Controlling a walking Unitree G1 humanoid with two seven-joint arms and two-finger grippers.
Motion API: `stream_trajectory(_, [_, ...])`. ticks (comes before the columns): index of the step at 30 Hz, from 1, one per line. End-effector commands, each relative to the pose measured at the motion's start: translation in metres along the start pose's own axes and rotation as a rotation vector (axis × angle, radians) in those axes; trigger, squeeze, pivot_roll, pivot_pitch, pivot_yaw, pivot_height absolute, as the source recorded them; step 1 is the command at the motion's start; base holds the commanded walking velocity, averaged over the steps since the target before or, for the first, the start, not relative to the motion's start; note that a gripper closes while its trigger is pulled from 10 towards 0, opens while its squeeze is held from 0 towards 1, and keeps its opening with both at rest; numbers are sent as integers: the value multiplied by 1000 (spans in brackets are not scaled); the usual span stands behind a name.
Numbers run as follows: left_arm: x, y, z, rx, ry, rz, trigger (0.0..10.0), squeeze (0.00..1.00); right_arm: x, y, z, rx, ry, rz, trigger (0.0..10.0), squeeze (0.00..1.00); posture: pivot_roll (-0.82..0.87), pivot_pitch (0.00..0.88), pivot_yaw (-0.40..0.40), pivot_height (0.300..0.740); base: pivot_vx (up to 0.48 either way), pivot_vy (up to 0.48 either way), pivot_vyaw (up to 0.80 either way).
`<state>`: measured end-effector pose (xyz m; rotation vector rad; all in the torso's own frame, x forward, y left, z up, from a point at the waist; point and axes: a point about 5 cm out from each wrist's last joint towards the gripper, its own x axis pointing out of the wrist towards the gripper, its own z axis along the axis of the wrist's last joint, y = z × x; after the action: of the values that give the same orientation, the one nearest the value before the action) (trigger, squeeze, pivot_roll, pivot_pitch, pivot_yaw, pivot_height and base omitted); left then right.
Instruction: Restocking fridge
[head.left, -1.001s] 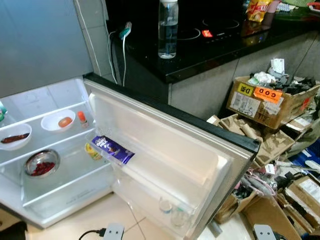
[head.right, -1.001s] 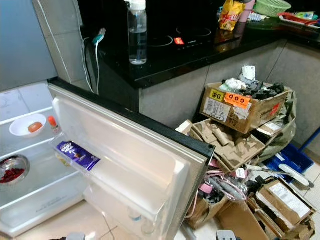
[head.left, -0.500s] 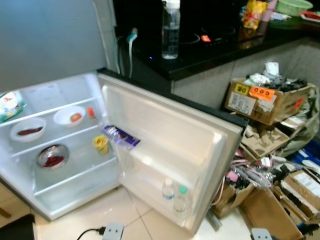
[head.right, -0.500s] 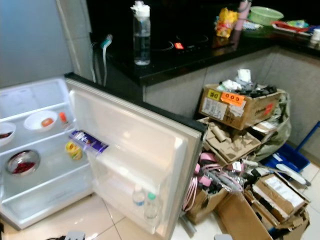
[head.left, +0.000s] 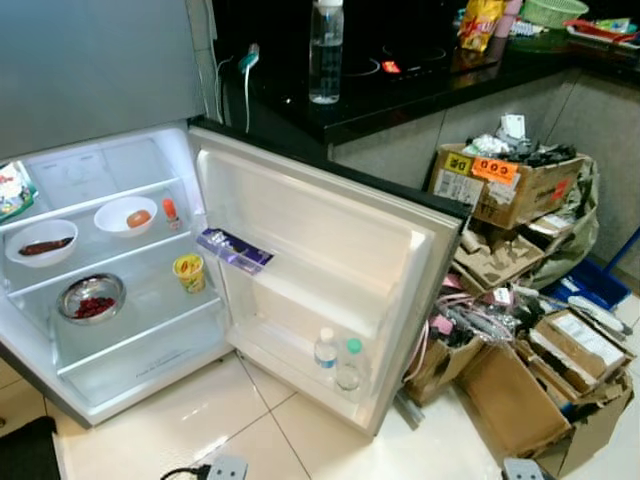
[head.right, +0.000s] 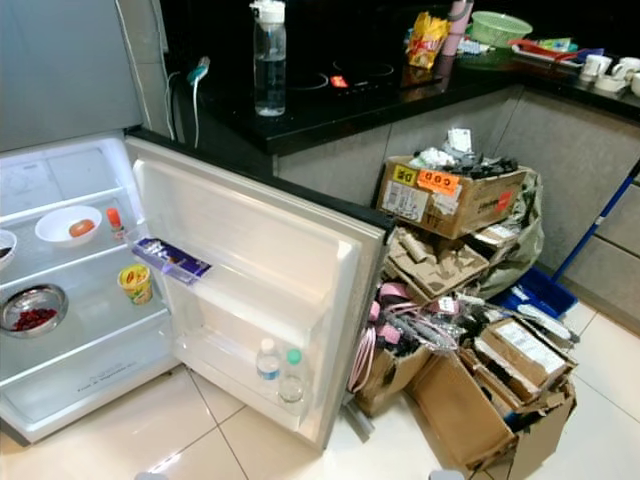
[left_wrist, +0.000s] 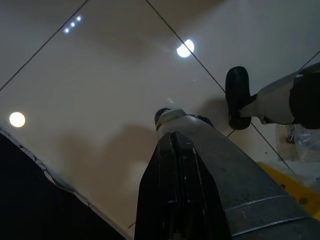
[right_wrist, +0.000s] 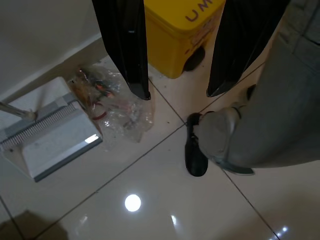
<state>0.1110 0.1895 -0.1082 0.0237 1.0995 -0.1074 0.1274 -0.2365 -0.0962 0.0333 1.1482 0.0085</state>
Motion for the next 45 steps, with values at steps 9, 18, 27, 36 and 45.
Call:
stream_trajectory(9, [-3,-2,-16,-13,66,2,10000,0,-1,-10,23,6,-78,-39,10000,0,-90,17,-31,740,0,-53,0])
stream_trajectory(18, [-3,-1,-17,-20,65,6,10000,0,-20,-35,127,173,-491,-78,10000,0,-90,20,-32,740,0,0,0])
stream_trajectory(27, [-4,1,-20,-28,74,19,10000,0,-63,-34,228,327,-913,173,0,0,-82,25,-34,740,0,0,0])
stream_trajectory(36, [-4,0,-22,-37,75,23,10000,0,-83,-12,270,271,-1058,286,0,0,-75,28,-36,740,0,0,0])
stream_trajectory(45, [-6,7,-21,-44,60,52,10000,0,-101,18,300,198,-1148,502,10000,0,-72,28,-37,740,0,0,0])
